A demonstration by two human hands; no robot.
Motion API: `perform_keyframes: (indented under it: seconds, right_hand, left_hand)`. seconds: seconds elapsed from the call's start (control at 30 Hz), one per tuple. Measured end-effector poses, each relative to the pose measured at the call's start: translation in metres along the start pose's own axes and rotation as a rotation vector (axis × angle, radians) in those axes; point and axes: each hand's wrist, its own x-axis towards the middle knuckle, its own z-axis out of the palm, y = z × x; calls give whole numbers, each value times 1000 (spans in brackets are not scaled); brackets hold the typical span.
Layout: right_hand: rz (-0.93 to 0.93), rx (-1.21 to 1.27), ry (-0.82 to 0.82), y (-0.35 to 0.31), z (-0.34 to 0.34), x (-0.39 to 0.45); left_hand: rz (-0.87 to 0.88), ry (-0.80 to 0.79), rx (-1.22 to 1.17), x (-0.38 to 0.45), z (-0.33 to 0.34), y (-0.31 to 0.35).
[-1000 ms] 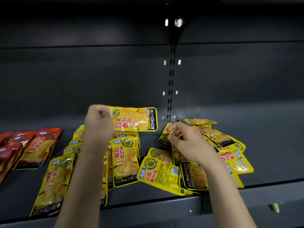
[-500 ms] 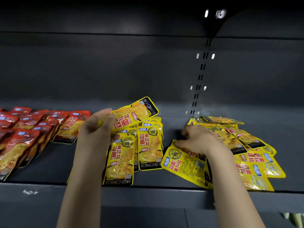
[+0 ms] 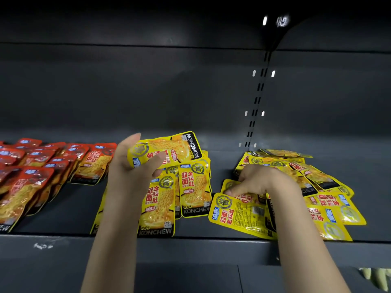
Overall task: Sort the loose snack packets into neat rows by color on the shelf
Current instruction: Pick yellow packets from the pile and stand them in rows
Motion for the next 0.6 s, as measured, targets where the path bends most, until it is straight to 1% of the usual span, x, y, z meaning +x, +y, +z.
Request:
perform_keyframes:
  seconds: [0.13,0.23,0.37,0.47,0.6]
  right_hand:
    - [16,-42,-10,6,-5,-6]
    - [2,-43,28,12,-7,-15]
    - [-43,155,171,23,-12,-28]
    - [-45,264,331,29,-17,-29]
    - [-81,554,687,29,-19,-26]
  left_hand:
    - [46,-2,-43,2,0,3]
    - [24,22,-37,2,1,2]
    - [39,-26,-24,5,7,-2]
    - [39,-52,-25,3,14,-3]
    - [24,-74,-6,-4,18,-4]
